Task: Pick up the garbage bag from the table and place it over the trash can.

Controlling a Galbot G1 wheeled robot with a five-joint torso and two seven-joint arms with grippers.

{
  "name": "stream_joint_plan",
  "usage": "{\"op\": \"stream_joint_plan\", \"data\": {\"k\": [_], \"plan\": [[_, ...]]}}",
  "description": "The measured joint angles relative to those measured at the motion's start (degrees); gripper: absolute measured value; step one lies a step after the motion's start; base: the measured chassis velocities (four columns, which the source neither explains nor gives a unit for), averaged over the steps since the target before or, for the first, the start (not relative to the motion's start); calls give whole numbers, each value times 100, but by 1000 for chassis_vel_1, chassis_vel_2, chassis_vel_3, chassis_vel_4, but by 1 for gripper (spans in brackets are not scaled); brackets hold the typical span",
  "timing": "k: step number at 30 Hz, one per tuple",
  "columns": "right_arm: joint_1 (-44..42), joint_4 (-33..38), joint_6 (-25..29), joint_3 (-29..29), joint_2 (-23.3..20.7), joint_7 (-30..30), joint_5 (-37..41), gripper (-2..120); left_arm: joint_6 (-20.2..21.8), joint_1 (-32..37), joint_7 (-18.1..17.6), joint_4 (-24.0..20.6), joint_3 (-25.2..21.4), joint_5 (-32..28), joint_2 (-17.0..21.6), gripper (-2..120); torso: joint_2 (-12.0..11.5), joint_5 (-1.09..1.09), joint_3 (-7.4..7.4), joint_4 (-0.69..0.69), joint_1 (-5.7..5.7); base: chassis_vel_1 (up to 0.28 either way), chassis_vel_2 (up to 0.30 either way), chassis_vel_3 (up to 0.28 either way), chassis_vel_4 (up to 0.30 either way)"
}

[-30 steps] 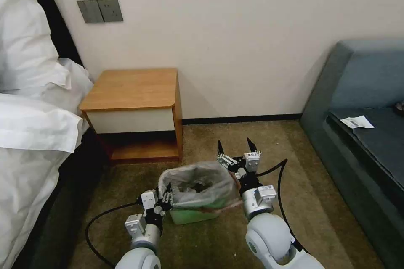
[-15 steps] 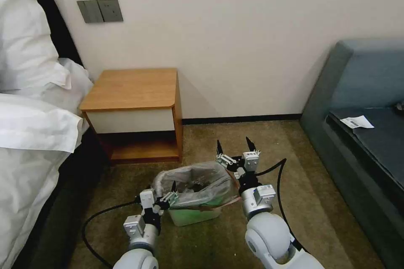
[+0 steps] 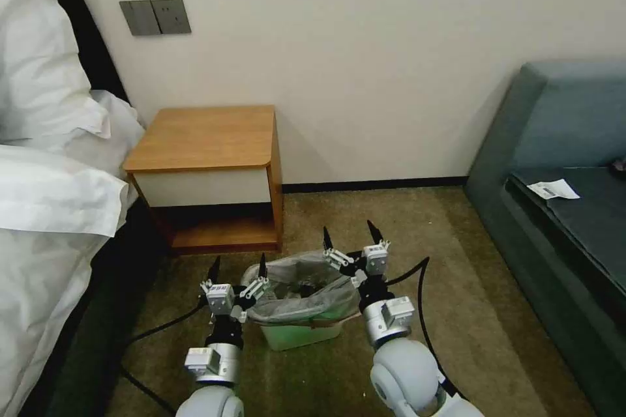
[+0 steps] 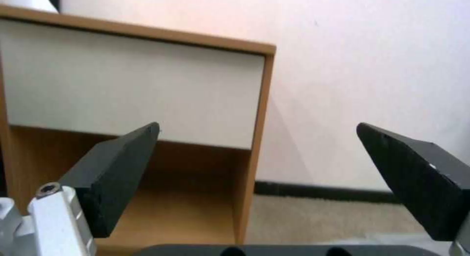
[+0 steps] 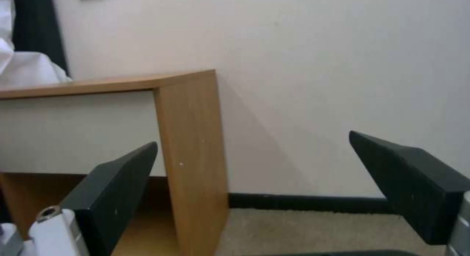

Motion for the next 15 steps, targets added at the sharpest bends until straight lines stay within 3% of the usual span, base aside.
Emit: {"op": "stream_joint_plan", "data": {"k": [10, 15], "plan": [[13, -306, 312, 205, 195, 165, -378, 100, -131, -27, -17, -27, -48, -83, 8, 100, 0, -2, 0, 1, 0, 0, 0, 0, 0], [35, -239, 330, 266, 148, 102, -391, 100, 90, -23, 106, -191, -45, -248, 169, 100, 0, -2, 0, 1, 0, 0, 0, 0, 0]]}}
